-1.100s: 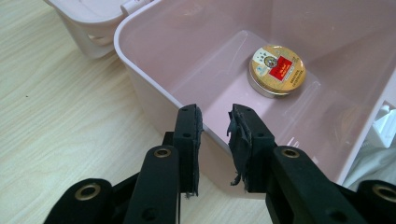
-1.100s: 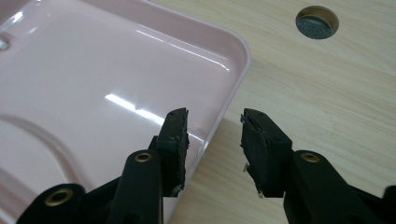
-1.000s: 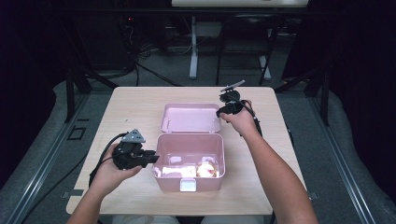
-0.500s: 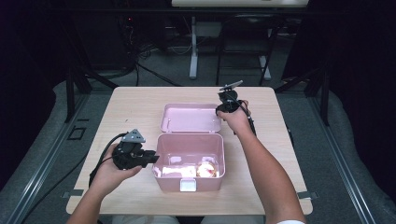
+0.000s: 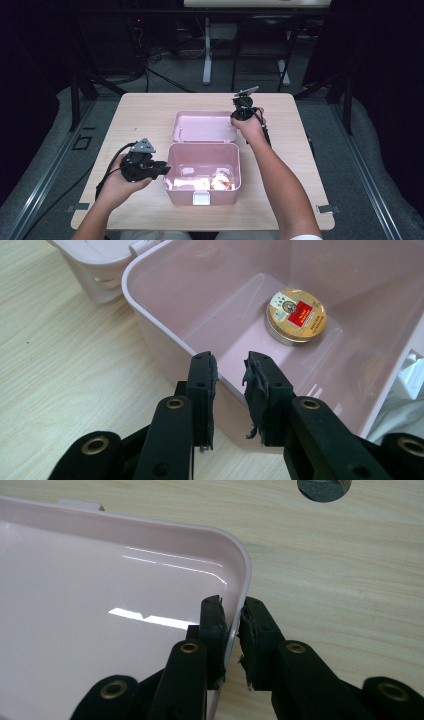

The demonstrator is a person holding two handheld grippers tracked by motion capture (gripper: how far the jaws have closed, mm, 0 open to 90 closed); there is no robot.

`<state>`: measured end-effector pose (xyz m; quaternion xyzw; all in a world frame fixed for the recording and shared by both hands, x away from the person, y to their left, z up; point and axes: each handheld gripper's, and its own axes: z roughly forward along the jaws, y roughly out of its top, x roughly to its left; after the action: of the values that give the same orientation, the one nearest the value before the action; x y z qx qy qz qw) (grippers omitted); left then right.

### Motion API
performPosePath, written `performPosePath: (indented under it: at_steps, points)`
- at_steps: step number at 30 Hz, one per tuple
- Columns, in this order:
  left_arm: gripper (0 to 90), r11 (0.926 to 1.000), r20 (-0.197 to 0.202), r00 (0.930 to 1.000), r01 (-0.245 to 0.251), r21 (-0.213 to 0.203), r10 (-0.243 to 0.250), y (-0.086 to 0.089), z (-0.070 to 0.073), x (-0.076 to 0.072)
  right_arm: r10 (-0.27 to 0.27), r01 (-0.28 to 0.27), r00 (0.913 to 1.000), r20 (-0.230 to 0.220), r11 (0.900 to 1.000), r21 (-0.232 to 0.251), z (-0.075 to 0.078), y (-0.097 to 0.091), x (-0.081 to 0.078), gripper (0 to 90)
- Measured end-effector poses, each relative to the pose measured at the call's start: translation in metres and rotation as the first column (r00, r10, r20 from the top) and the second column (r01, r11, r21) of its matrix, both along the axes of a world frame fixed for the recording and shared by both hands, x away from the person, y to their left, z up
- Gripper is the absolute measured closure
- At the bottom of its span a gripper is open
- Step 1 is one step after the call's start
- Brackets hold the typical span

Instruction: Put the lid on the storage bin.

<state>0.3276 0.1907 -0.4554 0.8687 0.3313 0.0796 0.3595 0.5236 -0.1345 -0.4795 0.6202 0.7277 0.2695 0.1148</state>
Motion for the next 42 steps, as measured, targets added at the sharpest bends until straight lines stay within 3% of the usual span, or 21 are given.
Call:
performPosePath:
  at_steps: [13, 26, 42]
  points:
    - [73.4, 1.0, -0.005, 1.0, 0.002, -0.004, -0.002, 0.001, 0.0, 0.0, -0.007, 0.007, 0.9998, 0.016, 0.9997, -0.024, 0.009, 0.003, -0.001, 82.9]
    - [73.5, 1.0, -0.001, 1.0, 0.004, -0.003, -0.004, 0.001, 0.0, 0.001, -0.004, 0.004, 0.9987, 0.051, 1.0, -0.007, 0.022, 0.001, -0.007, 84.0]
    - [73.5, 0.9999, -0.008, 1.0, -0.001, -0.011, 0.0, 0.001, 0.0, 0.001, 0.004, -0.006, 0.9893, 0.146, 0.9999, 0.015, 0.05, -0.002, -0.024, 85.8]
